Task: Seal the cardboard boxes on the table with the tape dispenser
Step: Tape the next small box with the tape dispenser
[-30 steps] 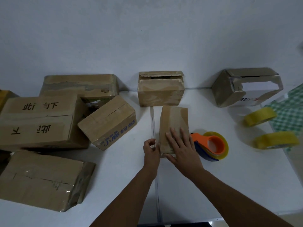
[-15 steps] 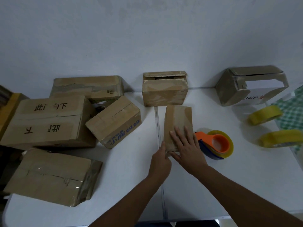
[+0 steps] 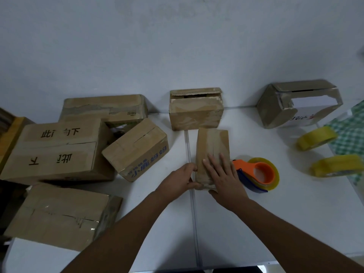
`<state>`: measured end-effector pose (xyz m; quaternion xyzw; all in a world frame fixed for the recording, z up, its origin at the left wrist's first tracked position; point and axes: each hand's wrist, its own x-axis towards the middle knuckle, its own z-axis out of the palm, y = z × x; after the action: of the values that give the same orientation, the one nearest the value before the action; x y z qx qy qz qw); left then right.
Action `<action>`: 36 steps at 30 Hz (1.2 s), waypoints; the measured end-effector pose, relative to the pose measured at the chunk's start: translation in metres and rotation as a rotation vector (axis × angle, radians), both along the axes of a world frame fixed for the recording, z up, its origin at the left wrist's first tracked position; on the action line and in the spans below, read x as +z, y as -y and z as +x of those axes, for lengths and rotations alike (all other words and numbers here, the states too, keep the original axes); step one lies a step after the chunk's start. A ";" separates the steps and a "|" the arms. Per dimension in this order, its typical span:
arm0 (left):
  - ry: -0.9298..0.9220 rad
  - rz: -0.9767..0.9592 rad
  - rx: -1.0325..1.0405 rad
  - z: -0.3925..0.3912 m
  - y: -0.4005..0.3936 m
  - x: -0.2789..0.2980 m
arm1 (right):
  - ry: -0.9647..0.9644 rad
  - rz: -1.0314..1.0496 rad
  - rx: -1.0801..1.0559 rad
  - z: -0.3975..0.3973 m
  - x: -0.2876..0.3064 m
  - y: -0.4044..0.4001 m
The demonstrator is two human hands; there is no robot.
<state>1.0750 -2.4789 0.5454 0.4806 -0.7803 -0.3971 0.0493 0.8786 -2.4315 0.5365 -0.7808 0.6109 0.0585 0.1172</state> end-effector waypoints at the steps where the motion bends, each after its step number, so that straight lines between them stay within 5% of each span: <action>1: 0.037 -0.041 -0.046 0.000 0.005 0.003 | 0.001 0.006 0.001 -0.001 0.000 0.000; 8: 0.229 -0.147 -0.213 0.000 0.022 0.000 | 0.075 0.076 0.001 0.001 0.011 0.002; 11: 0.154 -0.102 -0.050 0.010 0.012 -0.006 | 0.320 0.161 -0.013 -0.008 0.027 0.008; 14: 0.089 -0.204 0.167 0.013 0.005 0.000 | 0.678 -0.013 -0.278 -0.018 0.042 0.007; 17: -0.067 -0.103 0.278 -0.009 -0.001 0.014 | 0.829 0.038 -0.613 -0.017 0.046 0.001; 22: 0.050 0.105 0.343 -0.029 -0.007 0.012 | 0.922 0.240 -0.628 0.003 0.039 -0.021; 25: 0.297 0.013 0.265 -0.029 -0.013 0.006 | 0.920 0.252 -0.647 0.004 0.035 -0.025; 32: 0.404 -0.036 -0.116 0.001 0.022 0.012 | 0.722 -0.227 -0.735 -0.024 0.042 -0.023; 36: 0.501 -0.234 -0.439 0.023 0.044 0.032 | 0.713 -0.188 -0.732 -0.027 0.041 -0.014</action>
<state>1.0984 -2.5226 0.5776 0.3752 -0.8930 -0.1758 -0.1754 0.8520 -2.4176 0.5773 -0.4948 0.7686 -0.3110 0.2601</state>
